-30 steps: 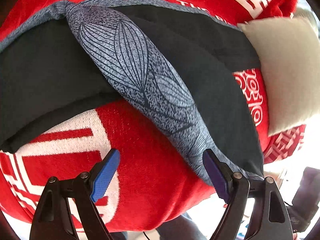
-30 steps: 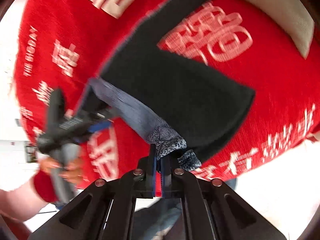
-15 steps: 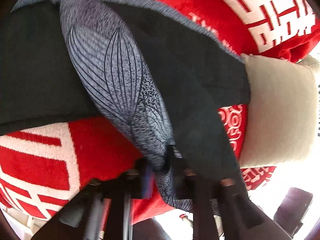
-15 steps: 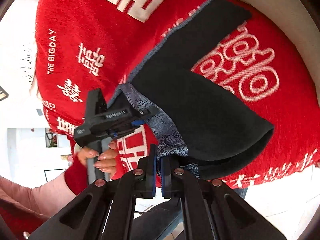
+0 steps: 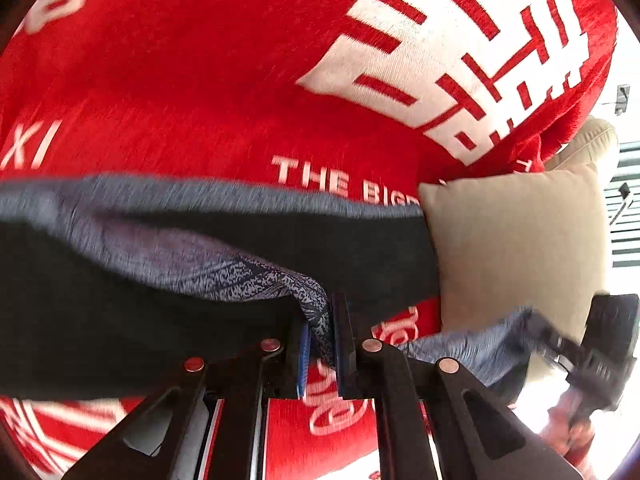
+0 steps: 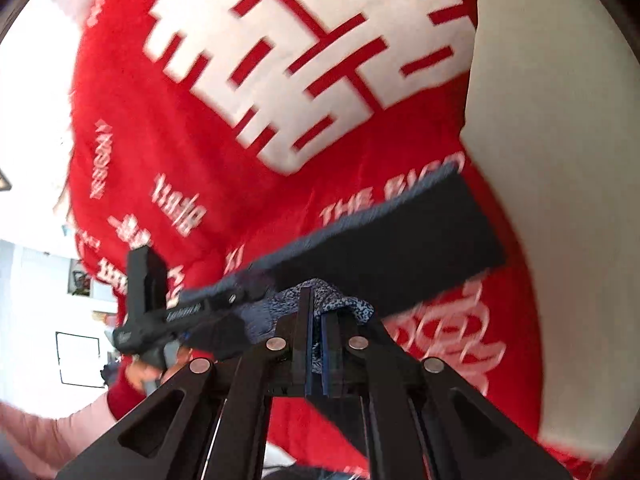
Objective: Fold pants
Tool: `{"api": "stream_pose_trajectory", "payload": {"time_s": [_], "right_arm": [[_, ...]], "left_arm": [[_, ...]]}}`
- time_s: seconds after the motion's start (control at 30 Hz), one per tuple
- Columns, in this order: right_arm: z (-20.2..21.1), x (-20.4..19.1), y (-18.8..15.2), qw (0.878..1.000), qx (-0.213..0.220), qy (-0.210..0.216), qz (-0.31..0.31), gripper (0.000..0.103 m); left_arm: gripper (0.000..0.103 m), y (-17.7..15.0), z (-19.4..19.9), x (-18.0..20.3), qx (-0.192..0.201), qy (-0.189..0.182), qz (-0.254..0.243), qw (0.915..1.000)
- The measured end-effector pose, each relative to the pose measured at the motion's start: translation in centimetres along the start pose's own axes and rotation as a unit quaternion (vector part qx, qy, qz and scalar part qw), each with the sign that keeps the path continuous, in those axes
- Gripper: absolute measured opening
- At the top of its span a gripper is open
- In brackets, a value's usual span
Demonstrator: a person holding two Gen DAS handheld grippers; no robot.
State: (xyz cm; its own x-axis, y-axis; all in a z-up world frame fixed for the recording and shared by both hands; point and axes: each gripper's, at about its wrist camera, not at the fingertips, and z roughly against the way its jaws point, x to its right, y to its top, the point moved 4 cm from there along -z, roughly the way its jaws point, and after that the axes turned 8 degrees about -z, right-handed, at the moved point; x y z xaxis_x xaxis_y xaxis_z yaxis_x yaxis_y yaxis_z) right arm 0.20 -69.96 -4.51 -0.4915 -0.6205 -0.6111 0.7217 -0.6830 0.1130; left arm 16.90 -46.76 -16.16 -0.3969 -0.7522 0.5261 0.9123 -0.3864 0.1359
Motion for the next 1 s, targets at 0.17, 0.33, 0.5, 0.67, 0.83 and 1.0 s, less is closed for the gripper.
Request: {"api": "stream_pose_trajectory", "payload": {"time_s": [0.17, 0.33, 0.5, 0.67, 0.83, 1.0], "right_arm": [[-5.2, 1.7, 5.5, 0.997, -0.011, -0.065, 0.037, 0.003], [-9.8, 4.4, 8.8, 0.993, -0.032, -0.111, 0.025, 0.007], [-8.3, 3.7, 10.3, 0.994, 0.003, -0.112, 0.012, 0.075], [-6.2, 2.3, 9.7, 0.993, 0.029, -0.118, 0.011, 0.036], [-9.9, 4.5, 6.1, 0.986, -0.036, -0.162, 0.013, 0.022], [-14.0, 8.2, 6.3, 0.975, -0.055, -0.217, 0.012, 0.018]], "left_arm": [[0.011, 2.1, -3.2, -0.5, -0.01, 0.015, -0.006, 0.9998], [0.03, 3.5, -4.7, -1.1, -0.032, 0.042, -0.007, 0.9986], [0.069, 5.2, -0.2, -0.8, 0.036, 0.094, -0.045, 0.9939], [0.069, 4.1, 0.4, -2.0, 0.021, 0.164, -0.077, 0.9833], [0.069, 0.6, -3.8, -4.0, -0.034, 0.211, -0.084, 0.9733], [0.078, -0.3, -5.7, -6.3, -0.022, 0.235, -0.054, 0.9704]]}}
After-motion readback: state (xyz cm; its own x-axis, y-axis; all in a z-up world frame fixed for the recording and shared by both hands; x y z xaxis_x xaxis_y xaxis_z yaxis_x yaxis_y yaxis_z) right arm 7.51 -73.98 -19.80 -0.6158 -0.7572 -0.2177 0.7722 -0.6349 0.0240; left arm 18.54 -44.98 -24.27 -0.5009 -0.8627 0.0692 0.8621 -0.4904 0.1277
